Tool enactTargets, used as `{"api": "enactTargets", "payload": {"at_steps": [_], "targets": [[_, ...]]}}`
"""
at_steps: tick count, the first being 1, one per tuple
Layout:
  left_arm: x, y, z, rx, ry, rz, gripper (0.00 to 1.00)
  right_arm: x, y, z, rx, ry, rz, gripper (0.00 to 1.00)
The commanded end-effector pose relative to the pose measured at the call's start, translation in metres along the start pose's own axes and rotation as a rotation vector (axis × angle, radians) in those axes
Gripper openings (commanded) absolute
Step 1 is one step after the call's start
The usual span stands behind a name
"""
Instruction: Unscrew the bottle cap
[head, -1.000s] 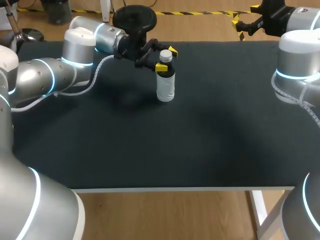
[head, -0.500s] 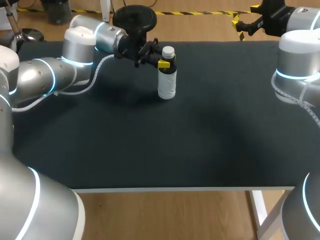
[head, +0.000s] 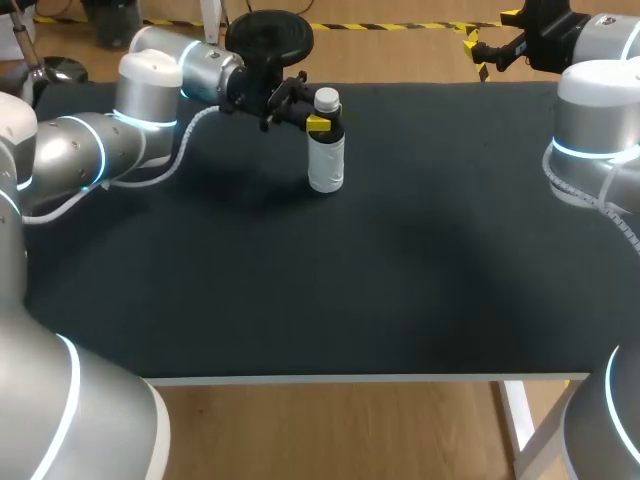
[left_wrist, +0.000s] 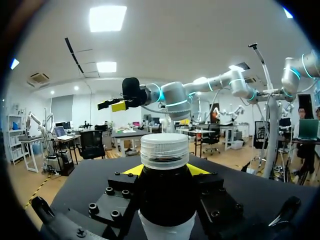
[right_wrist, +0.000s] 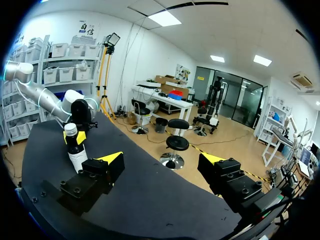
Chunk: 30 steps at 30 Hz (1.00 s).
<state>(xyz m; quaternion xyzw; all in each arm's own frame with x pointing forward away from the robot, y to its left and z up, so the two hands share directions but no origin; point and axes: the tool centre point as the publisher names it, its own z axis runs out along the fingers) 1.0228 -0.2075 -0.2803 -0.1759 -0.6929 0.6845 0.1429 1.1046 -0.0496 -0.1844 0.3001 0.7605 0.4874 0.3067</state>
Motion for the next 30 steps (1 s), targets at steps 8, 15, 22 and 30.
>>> {"api": "enactTargets", "payload": {"at_steps": [8, 15, 22, 30], "targets": [[-0.001, 0.002, -0.010, -0.006, -0.025, 0.017, 0.00, 0.000, -0.001, 0.000, -0.002, 0.001, 0.000, 1.00], [-0.001, 0.002, -0.013, -0.003, -0.036, 0.022, 0.00, 0.000, -0.001, 0.000, -0.002, 0.001, 0.000, 1.00], [-0.001, 0.002, -0.014, 0.004, -0.057, 0.021, 0.00, 0.000, -0.001, 0.000, -0.002, 0.001, 0.000, 1.00], [-0.001, 0.002, -0.015, 0.010, -0.066, 0.018, 0.00, 0.000, -0.001, 0.000, -0.002, 0.001, 0.000, 1.00]]}}
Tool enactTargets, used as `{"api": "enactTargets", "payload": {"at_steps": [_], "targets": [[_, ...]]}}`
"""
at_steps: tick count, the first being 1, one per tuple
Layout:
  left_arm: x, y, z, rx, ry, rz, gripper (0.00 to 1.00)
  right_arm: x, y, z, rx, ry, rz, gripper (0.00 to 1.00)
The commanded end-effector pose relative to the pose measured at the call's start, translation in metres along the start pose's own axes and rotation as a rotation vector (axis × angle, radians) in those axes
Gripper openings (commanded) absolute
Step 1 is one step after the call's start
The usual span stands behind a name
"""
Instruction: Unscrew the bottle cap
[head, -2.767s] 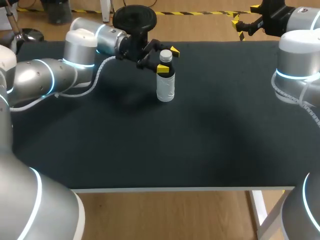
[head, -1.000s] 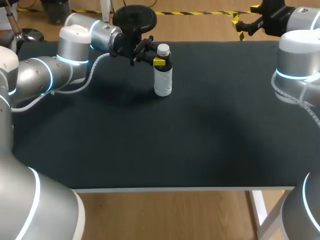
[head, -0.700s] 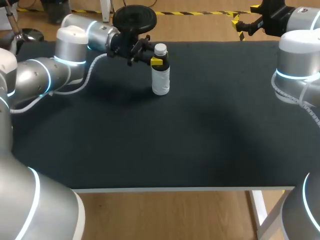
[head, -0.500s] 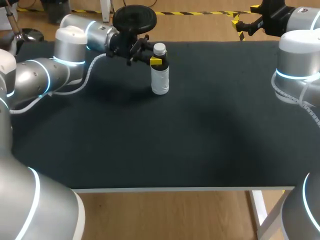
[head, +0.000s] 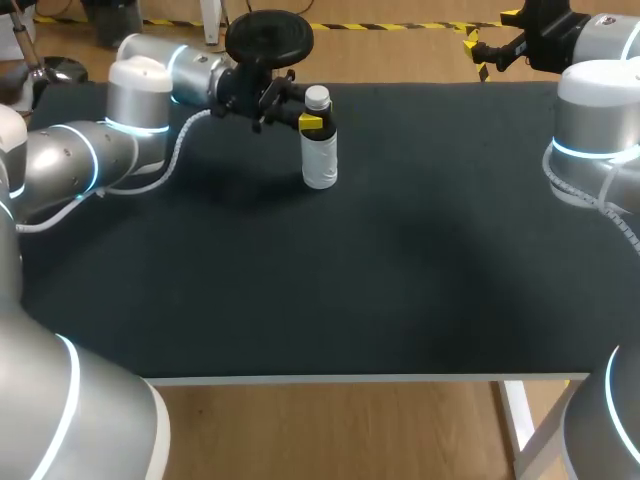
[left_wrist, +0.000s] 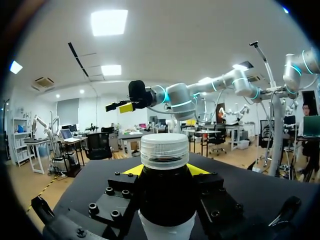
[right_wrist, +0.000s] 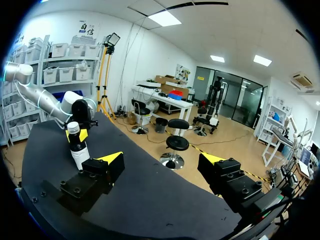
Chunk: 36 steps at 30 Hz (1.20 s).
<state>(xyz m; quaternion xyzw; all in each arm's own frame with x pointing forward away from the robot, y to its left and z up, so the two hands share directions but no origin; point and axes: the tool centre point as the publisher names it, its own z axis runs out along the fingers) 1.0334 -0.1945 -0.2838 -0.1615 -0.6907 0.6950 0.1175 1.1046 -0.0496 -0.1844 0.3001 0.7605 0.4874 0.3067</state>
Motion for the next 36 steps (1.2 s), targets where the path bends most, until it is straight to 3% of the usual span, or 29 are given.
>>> {"api": "enactTargets", "payload": {"at_steps": [1, 36], "targets": [[0.0026, -0.0016, 0.0007, -0.002, -0.010, -0.001, 0.00, -0.0004, -0.0005, 0.0000, -0.002, 0.001, 0.000, 1.00], [0.0020, -0.0027, -0.0005, -0.003, -0.019, -0.009, 0.00, -0.0004, -0.0005, 0.0000, -0.002, 0.001, 0.000, 1.00]]}}
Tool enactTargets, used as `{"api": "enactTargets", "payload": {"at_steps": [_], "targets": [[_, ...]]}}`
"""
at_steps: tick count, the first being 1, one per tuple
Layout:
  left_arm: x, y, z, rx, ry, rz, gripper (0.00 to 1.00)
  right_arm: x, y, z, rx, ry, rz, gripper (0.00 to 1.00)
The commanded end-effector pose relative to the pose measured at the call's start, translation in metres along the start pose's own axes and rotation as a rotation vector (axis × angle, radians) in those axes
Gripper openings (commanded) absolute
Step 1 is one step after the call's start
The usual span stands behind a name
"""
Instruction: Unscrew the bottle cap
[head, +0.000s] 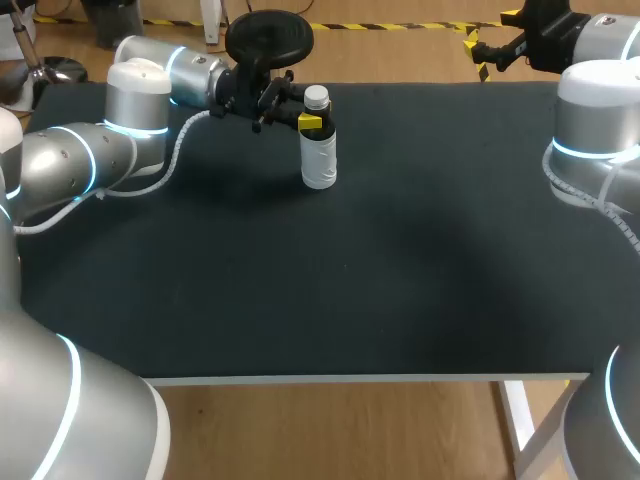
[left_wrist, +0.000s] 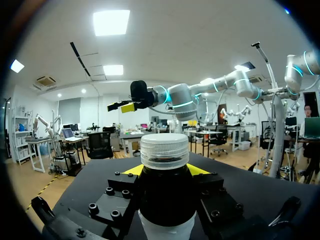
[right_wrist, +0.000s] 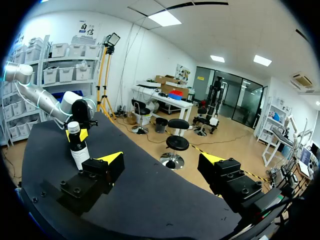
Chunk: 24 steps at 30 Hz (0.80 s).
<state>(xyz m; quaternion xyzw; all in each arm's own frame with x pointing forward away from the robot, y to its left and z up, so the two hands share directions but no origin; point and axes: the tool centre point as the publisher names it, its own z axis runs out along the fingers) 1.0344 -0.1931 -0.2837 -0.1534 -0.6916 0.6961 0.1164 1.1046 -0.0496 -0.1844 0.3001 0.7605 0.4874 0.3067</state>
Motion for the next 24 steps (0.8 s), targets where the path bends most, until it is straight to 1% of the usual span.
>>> {"api": "enactTargets", "payload": {"at_steps": [1, 7, 9, 11, 15, 20, 24], "targets": [[0.002, -0.003, 0.001, -0.005, -0.006, 0.000, 0.00, 0.000, -0.001, 0.000, -0.002, 0.001, 0.000, 1.00], [0.002, -0.003, 0.001, -0.005, -0.006, 0.000, 0.00, 0.000, -0.001, 0.000, -0.002, 0.001, 0.000, 1.00], [0.002, -0.003, 0.001, -0.005, -0.006, 0.000, 0.00, 0.009, 0.005, 0.002, -0.023, -0.014, 0.030, 1.00], [0.002, -0.003, 0.001, -0.005, -0.006, 0.000, 0.00, 0.023, 0.012, 0.005, -0.032, -0.003, 0.048, 1.00], [0.002, -0.003, 0.001, -0.005, -0.006, 0.000, 0.00, 0.053, 0.028, 0.009, -0.052, 0.005, 0.034, 1.00], [0.002, -0.003, 0.001, -0.005, -0.006, 0.000, 0.00, 0.093, 0.042, 0.018, -0.080, -0.001, 0.053, 1.00], [0.002, -0.003, 0.001, -0.005, -0.006, 0.000, 0.00, 0.120, 0.056, 0.025, -0.109, -0.013, 0.054, 1.00]]}}
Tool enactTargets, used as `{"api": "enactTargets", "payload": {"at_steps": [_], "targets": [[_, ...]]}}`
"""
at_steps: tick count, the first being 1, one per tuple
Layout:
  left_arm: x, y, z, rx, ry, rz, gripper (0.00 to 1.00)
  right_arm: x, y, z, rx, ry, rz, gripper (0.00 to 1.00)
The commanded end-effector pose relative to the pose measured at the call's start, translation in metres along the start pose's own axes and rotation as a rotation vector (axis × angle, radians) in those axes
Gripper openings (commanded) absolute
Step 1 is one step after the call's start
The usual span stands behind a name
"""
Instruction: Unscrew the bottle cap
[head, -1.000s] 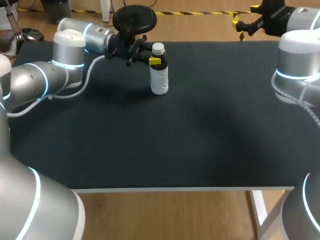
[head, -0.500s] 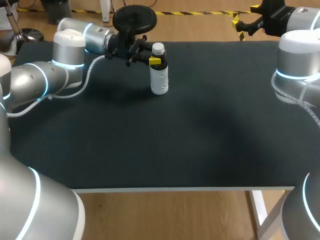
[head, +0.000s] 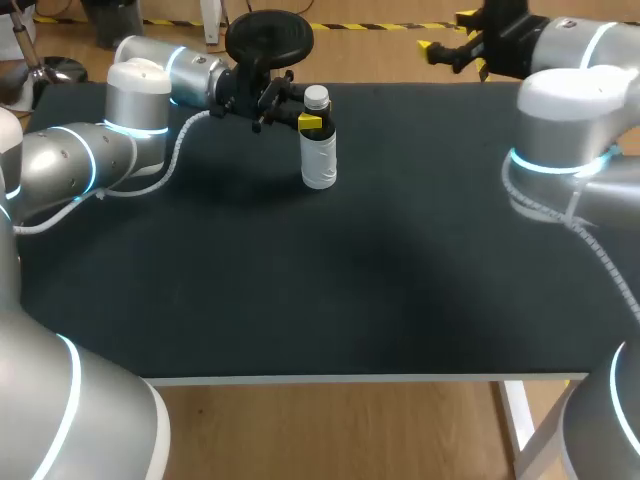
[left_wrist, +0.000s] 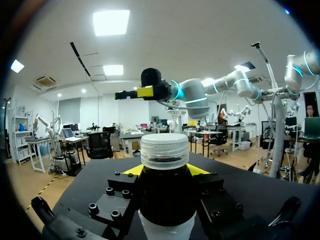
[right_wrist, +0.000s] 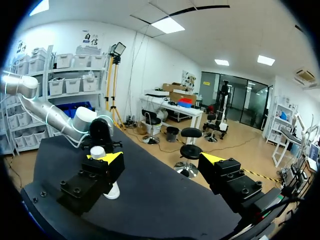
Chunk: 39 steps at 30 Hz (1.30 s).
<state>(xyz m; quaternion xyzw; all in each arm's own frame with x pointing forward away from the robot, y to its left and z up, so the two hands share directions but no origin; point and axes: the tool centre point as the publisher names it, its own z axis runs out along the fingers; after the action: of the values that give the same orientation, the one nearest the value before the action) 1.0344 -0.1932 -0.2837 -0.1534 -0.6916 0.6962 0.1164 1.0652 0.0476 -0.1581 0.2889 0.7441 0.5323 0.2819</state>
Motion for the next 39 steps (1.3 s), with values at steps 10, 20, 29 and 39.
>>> {"api": "enactTargets", "payload": {"at_steps": [10, 20, 29, 39], "targets": [[0.002, -0.003, 0.001, -0.005, -0.006, 0.000, 0.00, 0.088, 0.004, 0.032, -0.108, -0.117, 0.060, 1.00], [0.002, -0.003, 0.001, -0.005, -0.006, 0.000, 0.00, 0.135, -0.004, 0.042, -0.139, -0.071, 0.105, 1.00], [0.002, -0.003, 0.001, -0.005, -0.006, 0.000, 0.00, 0.160, -0.013, 0.059, -0.174, -0.001, 0.151, 1.00], [0.002, -0.003, 0.001, -0.005, -0.006, 0.000, 0.00, 0.179, -0.019, 0.076, -0.199, 0.077, 0.172, 1.00]]}}
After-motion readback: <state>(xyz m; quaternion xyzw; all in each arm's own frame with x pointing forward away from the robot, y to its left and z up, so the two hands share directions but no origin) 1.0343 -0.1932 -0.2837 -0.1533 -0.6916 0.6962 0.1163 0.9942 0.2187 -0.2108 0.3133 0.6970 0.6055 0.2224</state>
